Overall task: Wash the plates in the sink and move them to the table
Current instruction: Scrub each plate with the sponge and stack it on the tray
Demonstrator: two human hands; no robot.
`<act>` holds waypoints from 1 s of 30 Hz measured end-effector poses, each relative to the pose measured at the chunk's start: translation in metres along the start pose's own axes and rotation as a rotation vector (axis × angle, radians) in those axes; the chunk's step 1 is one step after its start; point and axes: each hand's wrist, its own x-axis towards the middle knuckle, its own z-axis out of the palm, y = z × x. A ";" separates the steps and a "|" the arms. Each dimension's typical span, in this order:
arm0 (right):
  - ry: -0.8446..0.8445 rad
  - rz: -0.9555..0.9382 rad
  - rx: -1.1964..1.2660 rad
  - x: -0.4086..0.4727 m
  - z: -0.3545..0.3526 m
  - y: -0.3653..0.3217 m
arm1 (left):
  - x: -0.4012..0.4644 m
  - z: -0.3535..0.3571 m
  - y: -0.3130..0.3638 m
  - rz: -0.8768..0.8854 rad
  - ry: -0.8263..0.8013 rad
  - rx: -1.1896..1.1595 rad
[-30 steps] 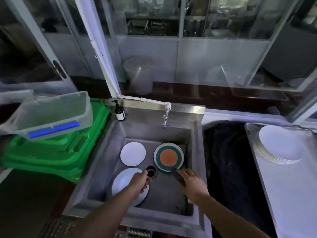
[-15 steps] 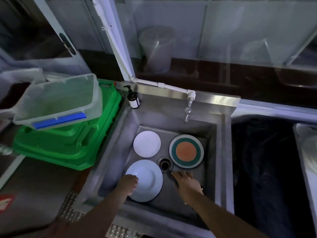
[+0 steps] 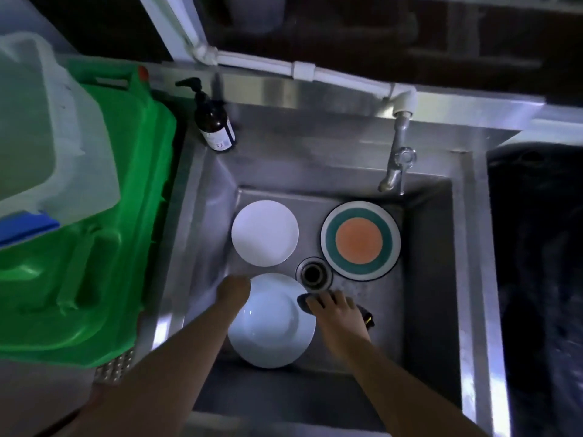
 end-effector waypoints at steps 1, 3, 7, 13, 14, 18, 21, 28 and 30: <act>0.008 0.009 0.008 0.007 0.005 -0.001 | 0.012 0.002 0.007 -0.020 -0.023 -0.088; 0.021 0.024 0.025 0.020 0.013 0.000 | 0.042 0.012 0.020 -0.069 -0.033 -0.050; 0.020 0.061 0.056 0.037 0.032 0.005 | 0.073 0.030 0.037 -0.066 -0.019 -0.221; 0.064 0.120 0.085 0.039 0.054 0.009 | 0.115 0.041 0.042 -0.148 -0.100 -0.533; 0.057 0.132 0.090 0.038 0.058 0.009 | 0.110 0.041 0.046 -0.159 -0.096 -0.556; 0.096 0.157 0.088 0.033 0.067 0.009 | 0.162 0.056 0.017 -0.217 -0.120 -0.584; 0.126 0.163 0.081 0.033 0.072 0.010 | 0.163 0.057 0.014 -0.278 -0.176 -0.699; 0.163 0.185 0.100 0.022 0.082 0.015 | 0.089 0.044 0.053 -0.260 -0.286 -0.896; 0.179 0.192 0.107 0.016 0.081 0.016 | 0.082 0.043 0.056 -0.221 -0.307 -0.899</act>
